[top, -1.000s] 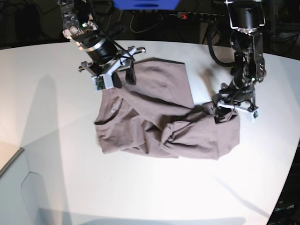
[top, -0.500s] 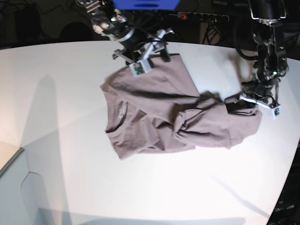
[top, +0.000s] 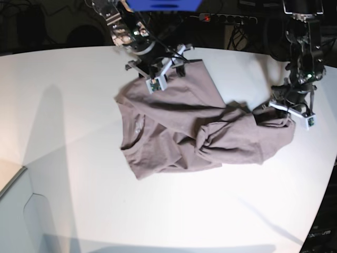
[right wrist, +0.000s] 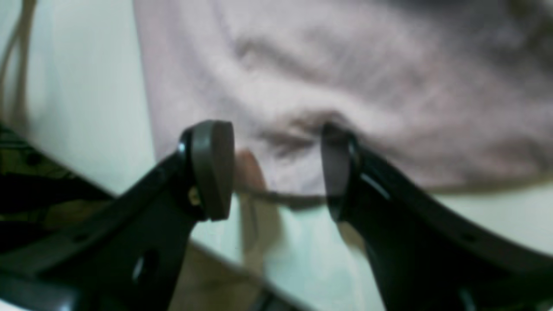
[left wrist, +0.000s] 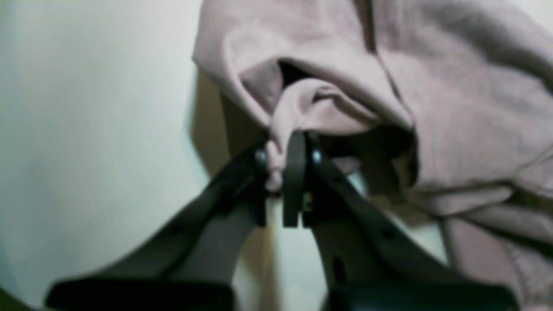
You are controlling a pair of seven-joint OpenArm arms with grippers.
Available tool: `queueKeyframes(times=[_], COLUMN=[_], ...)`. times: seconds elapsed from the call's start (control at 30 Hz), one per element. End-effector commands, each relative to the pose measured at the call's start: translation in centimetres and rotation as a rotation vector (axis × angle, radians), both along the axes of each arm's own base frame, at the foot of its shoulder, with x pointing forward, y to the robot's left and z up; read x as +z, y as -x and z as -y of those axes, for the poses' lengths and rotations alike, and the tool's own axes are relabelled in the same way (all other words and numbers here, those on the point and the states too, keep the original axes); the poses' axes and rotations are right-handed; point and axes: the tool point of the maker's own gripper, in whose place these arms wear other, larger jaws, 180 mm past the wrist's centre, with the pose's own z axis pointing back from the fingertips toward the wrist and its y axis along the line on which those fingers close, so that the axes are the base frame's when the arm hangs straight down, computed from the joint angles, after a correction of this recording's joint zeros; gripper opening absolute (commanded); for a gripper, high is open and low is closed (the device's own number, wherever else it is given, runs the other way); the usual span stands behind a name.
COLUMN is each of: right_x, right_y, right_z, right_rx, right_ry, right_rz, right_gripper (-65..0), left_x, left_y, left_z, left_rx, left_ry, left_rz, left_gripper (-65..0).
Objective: Layout the t-shirt on the table in an organized manner, then fold the t-shirt properly
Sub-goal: 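Release and regrasp the shirt at new edges with both grippers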
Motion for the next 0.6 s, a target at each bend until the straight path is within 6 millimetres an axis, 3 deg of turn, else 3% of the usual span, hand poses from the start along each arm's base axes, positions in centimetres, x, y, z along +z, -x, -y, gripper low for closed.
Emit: queueKeyframes(times=[0.0, 0.1, 0.17, 0.33, 0.43, 0.57], right_x=[-1.1, -2.5, -3.2, -3.5, -3.2, 0.0], right_y=[0.6, 0.8, 1.1, 1.3, 1.0, -0.6], right_z=[0.3, 0.7, 0.9, 1.4, 2.6, 3.9], right_rx=[0.002, 0.009, 0.014, 0.014, 0.017, 0.016], right_ry=[0.025, 0.049, 0.06, 0.072, 0.091, 0.086], right_rz=[-0.049, -0.08, -0.098, -0.103, -0.083, 0.018], right_gripper=[-32.2, -34.0, -38.9, -65.0, -65.0, -65.0], left_x=[1.5, 1.6, 1.7, 1.8, 2.0, 3.3], left_y=[-1.0, -1.0, -1.1, -1.0, -1.1, -1.4], left_z=[-0.6, -0.9, -1.1, -1.5, -1.6, -1.7], left_rx=[-0.001, -0.003, -0.004, -0.007, -0.008, -0.025], left_ry=[-0.024, -0.032, -0.038, -0.048, -0.05, -0.072], left_rz=[0.051, 0.051, 0.052, 0.05, 0.053, 0.081], left_gripper=[-65.0, -65.0, -65.0, -65.0, -65.0, -65.0])
